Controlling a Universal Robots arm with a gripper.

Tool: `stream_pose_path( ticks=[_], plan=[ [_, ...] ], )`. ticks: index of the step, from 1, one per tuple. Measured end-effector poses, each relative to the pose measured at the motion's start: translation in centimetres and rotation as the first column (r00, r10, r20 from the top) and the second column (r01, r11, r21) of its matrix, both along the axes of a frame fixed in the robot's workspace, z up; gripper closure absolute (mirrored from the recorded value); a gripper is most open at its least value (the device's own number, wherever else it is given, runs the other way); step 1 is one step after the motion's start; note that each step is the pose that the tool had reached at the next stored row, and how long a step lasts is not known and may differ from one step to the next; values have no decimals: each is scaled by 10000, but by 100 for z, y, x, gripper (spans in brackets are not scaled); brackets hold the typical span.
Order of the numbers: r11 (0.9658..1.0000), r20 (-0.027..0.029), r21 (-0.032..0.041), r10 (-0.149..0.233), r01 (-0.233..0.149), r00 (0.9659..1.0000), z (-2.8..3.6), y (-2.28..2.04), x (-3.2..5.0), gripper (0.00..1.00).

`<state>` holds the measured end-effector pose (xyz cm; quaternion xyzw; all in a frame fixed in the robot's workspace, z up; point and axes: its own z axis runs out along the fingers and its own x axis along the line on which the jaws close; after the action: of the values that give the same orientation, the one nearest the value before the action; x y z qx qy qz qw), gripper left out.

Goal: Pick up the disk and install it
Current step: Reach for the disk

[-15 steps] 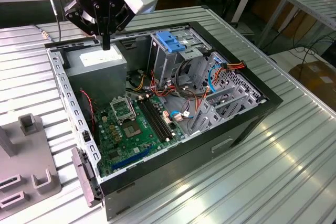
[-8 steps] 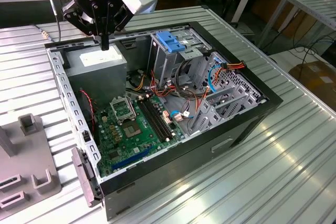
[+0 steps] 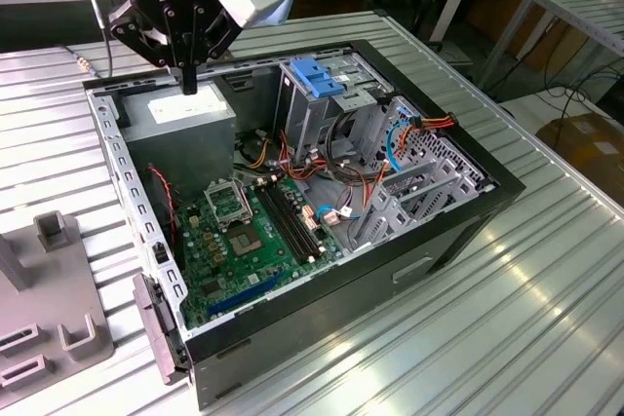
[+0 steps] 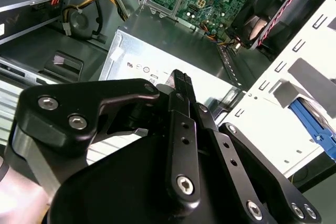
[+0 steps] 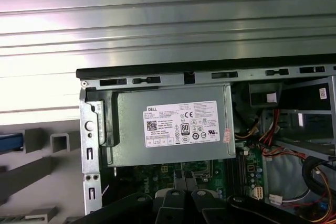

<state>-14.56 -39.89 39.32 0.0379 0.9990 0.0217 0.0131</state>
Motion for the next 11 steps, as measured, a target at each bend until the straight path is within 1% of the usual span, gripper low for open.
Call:
stream_pose_path(
  ticks=[11],
  plan=[
    [10000,0,0,0,0,10000,0,0,-57,90]
  ],
)
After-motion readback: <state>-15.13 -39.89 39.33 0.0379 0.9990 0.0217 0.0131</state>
